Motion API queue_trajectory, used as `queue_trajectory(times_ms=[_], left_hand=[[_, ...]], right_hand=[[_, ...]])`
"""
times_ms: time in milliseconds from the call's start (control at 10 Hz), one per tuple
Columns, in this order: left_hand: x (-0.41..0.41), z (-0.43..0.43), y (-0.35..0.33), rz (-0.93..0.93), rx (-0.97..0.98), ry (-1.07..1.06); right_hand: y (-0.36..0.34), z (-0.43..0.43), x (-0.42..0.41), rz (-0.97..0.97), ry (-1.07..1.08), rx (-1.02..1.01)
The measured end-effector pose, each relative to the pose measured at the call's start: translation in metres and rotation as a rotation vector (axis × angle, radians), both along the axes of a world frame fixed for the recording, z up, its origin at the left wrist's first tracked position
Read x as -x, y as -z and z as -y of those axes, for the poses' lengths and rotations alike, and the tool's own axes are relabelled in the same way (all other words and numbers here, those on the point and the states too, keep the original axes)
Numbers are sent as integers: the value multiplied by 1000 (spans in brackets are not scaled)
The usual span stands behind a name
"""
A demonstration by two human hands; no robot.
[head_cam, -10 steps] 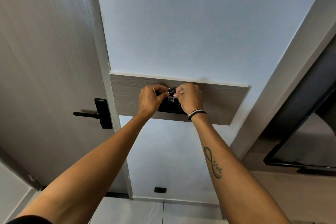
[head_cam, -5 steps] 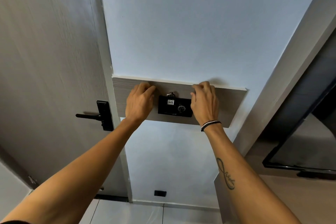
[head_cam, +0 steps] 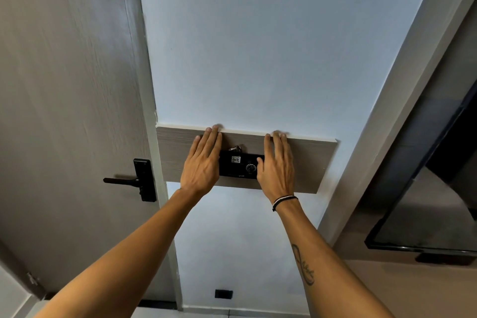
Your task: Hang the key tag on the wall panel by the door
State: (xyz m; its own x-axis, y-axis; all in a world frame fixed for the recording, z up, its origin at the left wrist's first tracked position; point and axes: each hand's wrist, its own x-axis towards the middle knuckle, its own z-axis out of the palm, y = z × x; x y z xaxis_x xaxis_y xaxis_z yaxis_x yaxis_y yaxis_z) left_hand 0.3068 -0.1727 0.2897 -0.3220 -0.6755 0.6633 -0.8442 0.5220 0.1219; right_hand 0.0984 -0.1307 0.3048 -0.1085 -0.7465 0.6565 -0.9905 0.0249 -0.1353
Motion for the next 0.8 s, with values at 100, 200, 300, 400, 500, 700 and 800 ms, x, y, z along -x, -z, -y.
queue_trajectory(times_ms=[100, 200, 300, 400, 500, 700, 800], left_hand=[[0, 0, 3, -5, 1, 1], [-1, 0, 2, -10, -11, 0], [-3, 2, 6, -7, -6, -11], [-5, 2, 6, 4, -18, -20], [-5, 5, 7, 2, -9, -17], [-2, 12, -16, 4, 25, -26], [2, 23, -48, -33, 79, -30]], right_hand=[[3, -1, 2, -21, -1, -23], [4, -3, 4, -43, 11, -45], [8, 1, 7, -74, 21, -18], [7, 1, 7, -69, 25, -38], [9, 2, 8, -80, 29, -27], [-23, 2, 3, -19, -24, 31], [-70, -4, 2, 53, -74, 122]])
